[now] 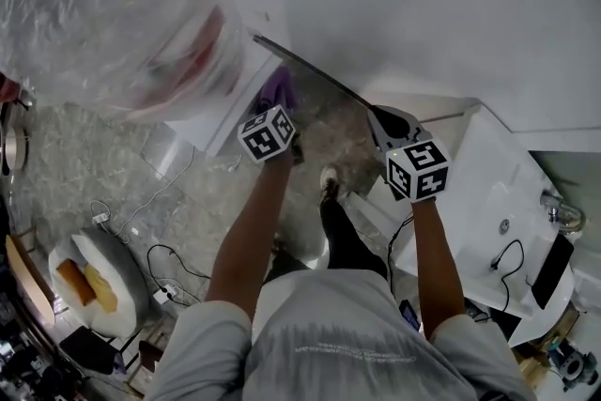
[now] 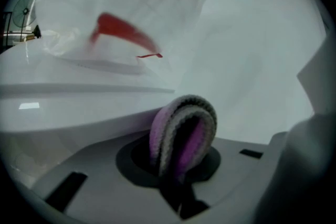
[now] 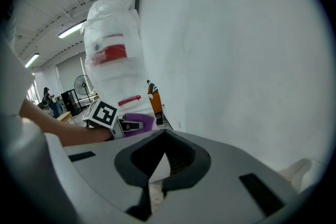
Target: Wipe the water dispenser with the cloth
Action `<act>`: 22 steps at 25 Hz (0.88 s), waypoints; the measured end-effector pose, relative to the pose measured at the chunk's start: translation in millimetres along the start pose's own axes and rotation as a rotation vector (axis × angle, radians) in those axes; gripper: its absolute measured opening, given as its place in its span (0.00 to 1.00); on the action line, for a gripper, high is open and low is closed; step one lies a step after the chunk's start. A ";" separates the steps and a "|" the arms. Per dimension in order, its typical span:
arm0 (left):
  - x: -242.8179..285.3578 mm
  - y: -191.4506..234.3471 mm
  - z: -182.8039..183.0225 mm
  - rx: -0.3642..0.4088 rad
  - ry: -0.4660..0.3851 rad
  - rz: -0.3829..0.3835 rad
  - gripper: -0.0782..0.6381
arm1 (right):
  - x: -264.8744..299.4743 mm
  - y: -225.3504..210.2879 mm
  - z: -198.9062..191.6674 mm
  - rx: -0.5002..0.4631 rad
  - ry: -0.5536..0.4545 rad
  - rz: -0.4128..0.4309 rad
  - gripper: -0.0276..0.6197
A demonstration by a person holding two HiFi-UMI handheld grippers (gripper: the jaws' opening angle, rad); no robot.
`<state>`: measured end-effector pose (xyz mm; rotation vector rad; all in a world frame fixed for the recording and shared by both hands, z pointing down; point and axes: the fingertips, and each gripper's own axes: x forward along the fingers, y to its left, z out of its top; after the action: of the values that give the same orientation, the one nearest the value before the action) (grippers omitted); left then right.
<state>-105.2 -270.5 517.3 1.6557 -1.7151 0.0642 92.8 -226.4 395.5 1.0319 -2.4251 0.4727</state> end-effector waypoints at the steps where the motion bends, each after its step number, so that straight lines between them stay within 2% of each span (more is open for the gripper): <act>1: -4.2 2.9 -0.8 -0.009 -0.005 -0.003 0.19 | -0.2 4.1 0.4 -0.005 0.001 0.002 0.05; 9: -44.7 31.9 -19.8 -0.050 -0.002 0.017 0.19 | -7.7 32.5 -2.5 -0.018 0.001 0.019 0.05; 14: -80.1 55.5 -29.4 -0.031 0.009 0.028 0.19 | -15.2 64.3 -4.5 -0.021 -0.009 0.032 0.05; 18: -110.4 75.0 -33.0 -0.003 0.027 0.066 0.19 | -18.3 92.3 -3.9 -0.031 -0.017 0.051 0.05; 22: -142.6 87.8 -29.1 0.020 0.014 0.072 0.19 | -23.1 116.8 0.4 -0.040 -0.036 0.063 0.05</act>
<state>-184.2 -120.7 502.3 1.6039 -1.7685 0.1268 20.4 -136.1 367.6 0.9579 -2.4946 0.4279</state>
